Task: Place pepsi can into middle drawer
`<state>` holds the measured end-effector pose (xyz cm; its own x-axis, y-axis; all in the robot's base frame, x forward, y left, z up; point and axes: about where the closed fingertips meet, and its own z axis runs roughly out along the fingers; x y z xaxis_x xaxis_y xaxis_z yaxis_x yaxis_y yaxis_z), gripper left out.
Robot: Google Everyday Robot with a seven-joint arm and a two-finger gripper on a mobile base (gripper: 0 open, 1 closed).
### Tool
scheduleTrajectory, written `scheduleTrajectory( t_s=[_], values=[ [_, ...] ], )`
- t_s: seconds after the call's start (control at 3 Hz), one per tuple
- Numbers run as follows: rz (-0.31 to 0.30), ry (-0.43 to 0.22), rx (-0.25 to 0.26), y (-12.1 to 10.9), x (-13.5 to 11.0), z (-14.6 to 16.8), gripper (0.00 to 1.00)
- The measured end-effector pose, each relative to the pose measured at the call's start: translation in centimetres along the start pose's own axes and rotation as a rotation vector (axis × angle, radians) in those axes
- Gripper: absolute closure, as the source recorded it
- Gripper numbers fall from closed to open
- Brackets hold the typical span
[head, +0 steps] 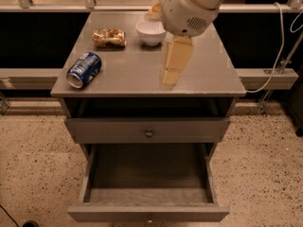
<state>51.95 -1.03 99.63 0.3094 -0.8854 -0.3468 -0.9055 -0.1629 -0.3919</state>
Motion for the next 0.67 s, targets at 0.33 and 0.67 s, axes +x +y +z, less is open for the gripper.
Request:
scheduleTrajectory(
  t_s=[0.33,0.67],
  values=[
    [-0.039,0.022,-0.016,-0.8,0.1,0.6,0.00],
    [-0.158,0.059,-0.061,-4.2,0.9,4.0,0.00]
  ],
)
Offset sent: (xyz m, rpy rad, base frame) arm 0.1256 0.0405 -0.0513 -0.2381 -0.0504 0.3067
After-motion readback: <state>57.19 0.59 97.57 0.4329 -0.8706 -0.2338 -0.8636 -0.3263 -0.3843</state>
